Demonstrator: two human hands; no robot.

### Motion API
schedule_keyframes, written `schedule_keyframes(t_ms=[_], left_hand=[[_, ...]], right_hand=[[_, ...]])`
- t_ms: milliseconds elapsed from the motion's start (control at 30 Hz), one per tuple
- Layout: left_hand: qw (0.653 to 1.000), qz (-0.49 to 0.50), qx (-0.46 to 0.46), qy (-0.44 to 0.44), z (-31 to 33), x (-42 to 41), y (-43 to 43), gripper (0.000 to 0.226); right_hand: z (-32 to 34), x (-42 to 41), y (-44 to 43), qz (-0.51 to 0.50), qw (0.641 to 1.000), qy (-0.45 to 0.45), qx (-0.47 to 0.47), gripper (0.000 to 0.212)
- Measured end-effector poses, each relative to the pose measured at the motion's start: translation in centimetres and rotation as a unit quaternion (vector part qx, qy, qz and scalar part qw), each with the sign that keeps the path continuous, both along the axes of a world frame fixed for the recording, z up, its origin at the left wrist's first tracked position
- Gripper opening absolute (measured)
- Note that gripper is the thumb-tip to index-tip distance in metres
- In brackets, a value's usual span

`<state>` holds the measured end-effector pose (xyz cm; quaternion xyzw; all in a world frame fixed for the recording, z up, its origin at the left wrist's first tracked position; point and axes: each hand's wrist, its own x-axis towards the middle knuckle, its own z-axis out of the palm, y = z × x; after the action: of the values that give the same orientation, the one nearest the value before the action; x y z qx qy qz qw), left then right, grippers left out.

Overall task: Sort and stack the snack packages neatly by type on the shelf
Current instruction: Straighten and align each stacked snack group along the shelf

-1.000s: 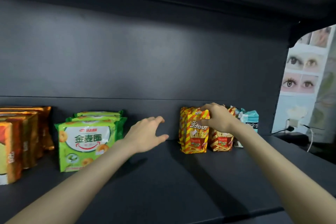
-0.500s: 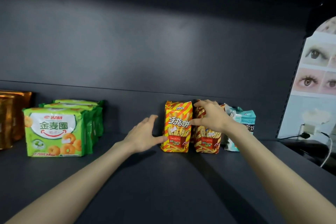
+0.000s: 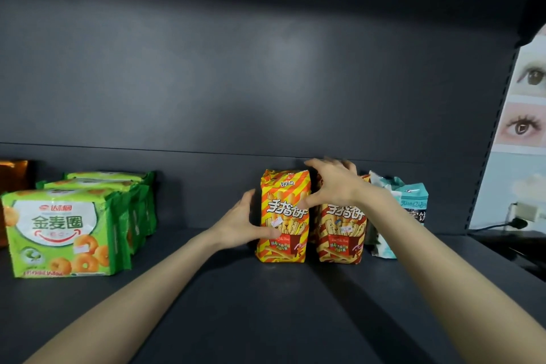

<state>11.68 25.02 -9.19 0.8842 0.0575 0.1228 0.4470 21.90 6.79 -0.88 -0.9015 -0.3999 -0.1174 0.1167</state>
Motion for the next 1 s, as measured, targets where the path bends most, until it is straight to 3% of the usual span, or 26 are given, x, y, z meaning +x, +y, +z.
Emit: schedule_keyframes(t_ms=[233,400,533,800,1000], left_hand=[[0.994,-0.056,-0.09,0.023,-0.4,2.5,0.8,0.105],[0.991,-0.074,-0.106,0.046,-1.4,3.5,1.2,0.128],[0.991,-0.076,-0.106,0.033,-1.9,4.0,1.3,0.135],[0.987,-0.093,-0.128,-0.003,-1.7,3.2,1.6,0.096],[0.989,-0.079,-0.123,-0.018,-1.8,1.1,3.8,0.091]], right_hand=[[0.9,1.7,1.3,0.001,0.997,0.012,-0.071,0.091],[1.0,1.9,1.6,0.002,0.997,0.026,-0.076,0.085],[1.0,2.0,1.6,0.003,0.998,0.019,-0.066,0.084],[1.0,1.2,2.7,0.023,0.999,0.015,-0.036,0.065],[0.4,-0.5,4.7,0.079,0.993,0.082,0.015,0.063]])
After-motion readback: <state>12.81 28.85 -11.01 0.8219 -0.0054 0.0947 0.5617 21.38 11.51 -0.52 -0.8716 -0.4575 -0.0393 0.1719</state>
